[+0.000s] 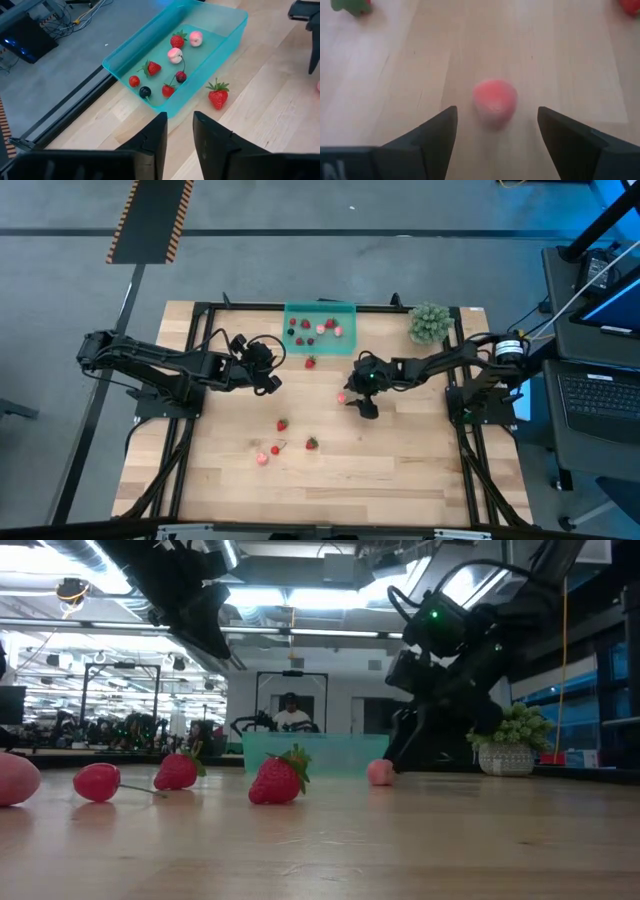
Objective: Pick and placing Produce into tupperware
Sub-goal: Put the pink peach into the green container
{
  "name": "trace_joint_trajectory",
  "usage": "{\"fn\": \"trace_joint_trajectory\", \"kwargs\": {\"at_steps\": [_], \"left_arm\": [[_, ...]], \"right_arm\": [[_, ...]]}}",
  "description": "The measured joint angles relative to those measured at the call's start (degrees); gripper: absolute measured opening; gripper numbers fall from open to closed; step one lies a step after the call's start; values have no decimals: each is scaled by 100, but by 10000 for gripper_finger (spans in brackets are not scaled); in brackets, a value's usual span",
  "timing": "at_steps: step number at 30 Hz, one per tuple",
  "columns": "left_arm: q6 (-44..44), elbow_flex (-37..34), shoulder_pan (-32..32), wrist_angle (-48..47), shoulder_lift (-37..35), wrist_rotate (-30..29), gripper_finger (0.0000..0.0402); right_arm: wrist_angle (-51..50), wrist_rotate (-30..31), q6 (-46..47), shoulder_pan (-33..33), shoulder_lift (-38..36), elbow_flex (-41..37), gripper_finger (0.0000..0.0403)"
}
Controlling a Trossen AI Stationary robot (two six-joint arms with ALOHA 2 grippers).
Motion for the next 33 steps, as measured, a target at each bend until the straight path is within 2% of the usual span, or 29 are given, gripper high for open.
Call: {"fn": "trace_joint_trajectory", "kwargs": {"at_steps": [14, 26, 33], "left_arm": [[1, 0, 0, -2, 1, -2, 74], [1, 0, 0, -2, 0, -2, 94], [1, 0, -1, -2, 1, -2, 101]], "right_arm": [[475, -4, 107, 2, 273, 6, 265], [835, -17, 169, 2, 549, 11, 257], [715, -17, 229, 2, 553, 87, 254]]}}
